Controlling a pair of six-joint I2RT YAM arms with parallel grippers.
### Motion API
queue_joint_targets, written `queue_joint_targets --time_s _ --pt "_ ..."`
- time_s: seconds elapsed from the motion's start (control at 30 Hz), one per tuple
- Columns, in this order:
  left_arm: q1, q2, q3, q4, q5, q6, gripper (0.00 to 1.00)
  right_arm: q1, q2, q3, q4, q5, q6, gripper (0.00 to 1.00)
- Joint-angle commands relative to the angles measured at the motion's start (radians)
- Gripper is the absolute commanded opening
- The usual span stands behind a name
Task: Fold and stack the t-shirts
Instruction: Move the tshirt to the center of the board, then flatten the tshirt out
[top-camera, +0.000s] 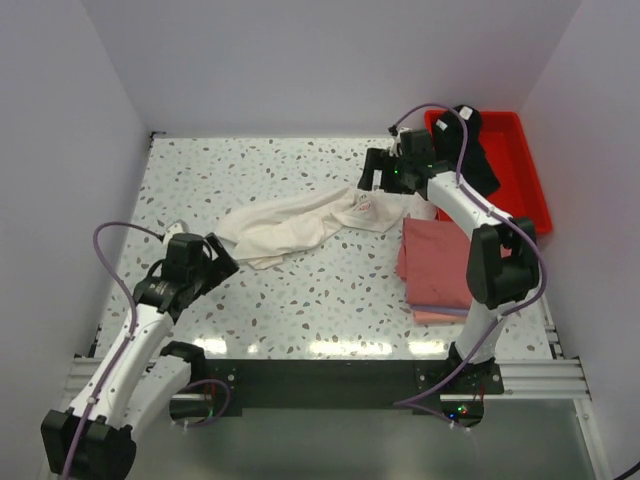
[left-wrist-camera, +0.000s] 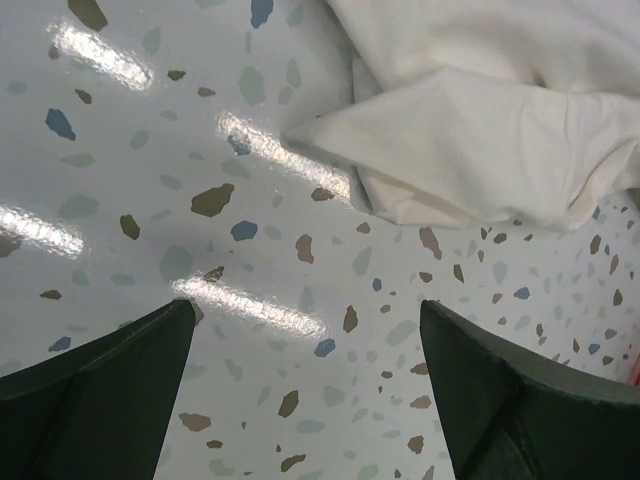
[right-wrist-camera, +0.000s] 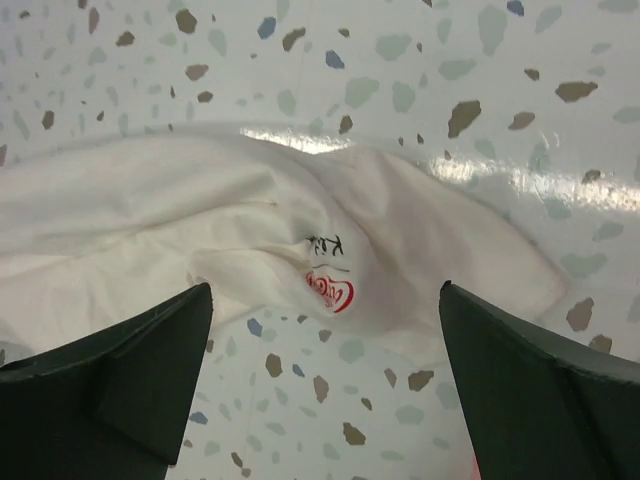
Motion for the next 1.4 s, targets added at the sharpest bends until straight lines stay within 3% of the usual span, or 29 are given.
queue_joint_targets --time_s 0.0,0.23,0.43,0.6,0.8,1.07,1.13,1.2,1.23,1.37 --pt "0.004 0.048 -0.050 0.172 0.100 0.028 1.00 0.038 -0.082 0.042 -0.035 -0.004 -0.059 0.99" --pt "0.004 0.217 -0.069 0.348 0.053 0.022 0.98 0.040 -0.312 -0.242 0.065 0.020 -0.031 0.99" --pt "0.006 0.401 -0.081 0.515 -0.009 0.046 0.84 0.043 -0.461 -0.418 0.061 -0.018 -0.013 0.99" --pt "0.018 0.488 -0.085 0.646 -0.009 0.057 0.62 0.045 -0.541 -0.480 0.032 -0.032 -0.023 0.99" --pt "0.030 0.556 -0.082 0.690 -0.056 0.075 0.59 0.043 -0.606 -0.496 -0.013 -0.003 -0.039 0.99" --pt "0.038 0.613 -0.104 0.793 0.020 0.102 0.51 0.045 -0.624 -0.509 -0.036 0.025 -0.043 0.99" --pt "0.038 0.622 -0.107 0.807 0.036 0.097 0.40 0.043 -0.616 -0.508 -0.038 0.042 -0.039 0.99" --pt "0.038 0.617 -0.104 0.789 0.022 0.088 0.20 0.043 -0.598 -0.505 -0.041 0.065 -0.040 0.99" --pt "0.038 0.613 -0.099 0.781 0.005 0.086 0.04 0.045 -0.587 -0.500 -0.053 0.075 -0.045 0.99" --pt "0.038 0.545 -0.087 0.741 -0.032 0.086 0.00 0.078 -0.505 -0.444 -0.105 0.187 -0.083 0.99"
